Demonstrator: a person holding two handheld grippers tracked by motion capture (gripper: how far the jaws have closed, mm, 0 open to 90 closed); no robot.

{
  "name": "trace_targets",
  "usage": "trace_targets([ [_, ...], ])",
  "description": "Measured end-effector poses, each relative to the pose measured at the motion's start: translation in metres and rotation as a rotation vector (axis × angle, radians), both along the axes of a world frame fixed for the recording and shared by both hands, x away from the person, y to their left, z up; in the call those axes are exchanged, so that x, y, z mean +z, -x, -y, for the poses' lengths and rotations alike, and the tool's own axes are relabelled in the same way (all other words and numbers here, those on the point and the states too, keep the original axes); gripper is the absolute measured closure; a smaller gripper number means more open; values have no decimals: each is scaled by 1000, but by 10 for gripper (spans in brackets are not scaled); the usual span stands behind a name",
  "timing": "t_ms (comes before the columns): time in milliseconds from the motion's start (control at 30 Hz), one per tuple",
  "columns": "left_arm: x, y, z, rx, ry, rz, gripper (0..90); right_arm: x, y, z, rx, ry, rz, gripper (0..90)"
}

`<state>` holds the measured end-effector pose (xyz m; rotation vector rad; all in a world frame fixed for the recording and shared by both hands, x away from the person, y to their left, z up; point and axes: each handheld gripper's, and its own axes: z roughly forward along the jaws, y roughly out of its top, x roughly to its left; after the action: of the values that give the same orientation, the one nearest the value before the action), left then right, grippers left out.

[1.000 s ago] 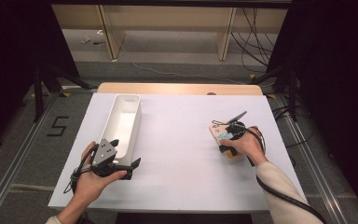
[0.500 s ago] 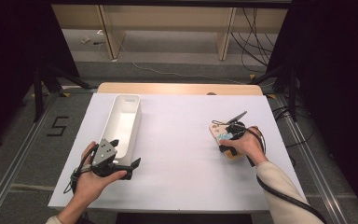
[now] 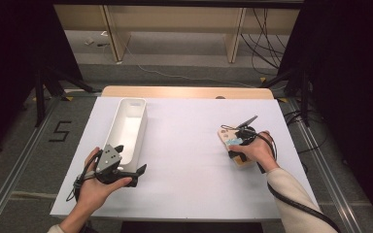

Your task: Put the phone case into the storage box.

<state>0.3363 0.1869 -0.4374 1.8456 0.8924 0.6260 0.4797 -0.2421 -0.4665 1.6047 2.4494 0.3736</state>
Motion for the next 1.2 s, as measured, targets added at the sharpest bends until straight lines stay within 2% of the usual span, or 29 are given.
trace_targets([
  [533,0,0,0,0,0,1,0,1,1,0,-17,-14,8,115],
  [933,1,0,0,3,2,4,0,4,3,0,-25,-39,-7,119],
  [1200,1,0,-1,5,2,4,0,9,5,0,-31,-55,16,120],
])
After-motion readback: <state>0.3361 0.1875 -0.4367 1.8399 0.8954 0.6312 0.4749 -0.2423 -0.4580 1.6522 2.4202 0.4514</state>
